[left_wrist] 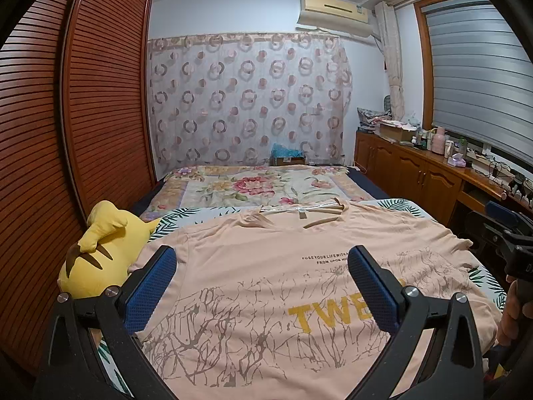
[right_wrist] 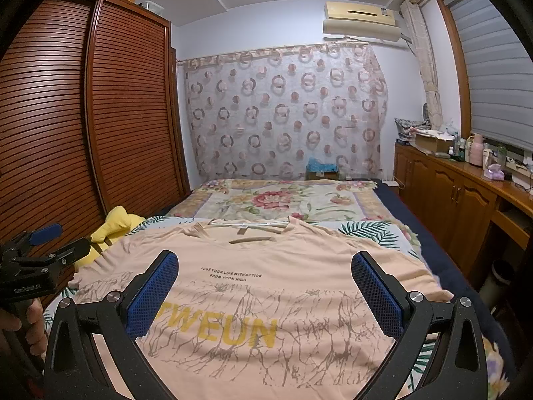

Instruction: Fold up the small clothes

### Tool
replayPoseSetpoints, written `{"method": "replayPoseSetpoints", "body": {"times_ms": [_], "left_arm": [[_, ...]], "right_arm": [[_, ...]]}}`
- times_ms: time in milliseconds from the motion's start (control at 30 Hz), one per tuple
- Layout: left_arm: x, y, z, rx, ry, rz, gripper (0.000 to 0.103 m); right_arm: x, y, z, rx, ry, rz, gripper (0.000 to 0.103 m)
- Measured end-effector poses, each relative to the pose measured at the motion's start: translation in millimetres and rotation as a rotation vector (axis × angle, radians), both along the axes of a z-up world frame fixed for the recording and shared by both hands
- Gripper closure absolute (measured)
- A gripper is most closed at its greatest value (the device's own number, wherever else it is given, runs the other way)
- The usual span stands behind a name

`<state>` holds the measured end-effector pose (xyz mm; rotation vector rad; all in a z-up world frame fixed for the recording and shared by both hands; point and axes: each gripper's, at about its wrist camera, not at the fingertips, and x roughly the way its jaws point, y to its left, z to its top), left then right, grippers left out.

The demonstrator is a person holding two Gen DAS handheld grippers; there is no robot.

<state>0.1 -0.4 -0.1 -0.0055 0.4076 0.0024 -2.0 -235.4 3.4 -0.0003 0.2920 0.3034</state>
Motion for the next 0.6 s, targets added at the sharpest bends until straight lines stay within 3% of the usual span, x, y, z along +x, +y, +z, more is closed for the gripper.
{"method": "replayPoseSetpoints", "body": {"times_ms": [600], "left_arm": [[-0.3,0.0,0.0,0.000,-0.004,0.000,0.000]], "right_arm": [[-0.1,-0.9,-0.1,0.005,0.000,0.002,0.000]]}}
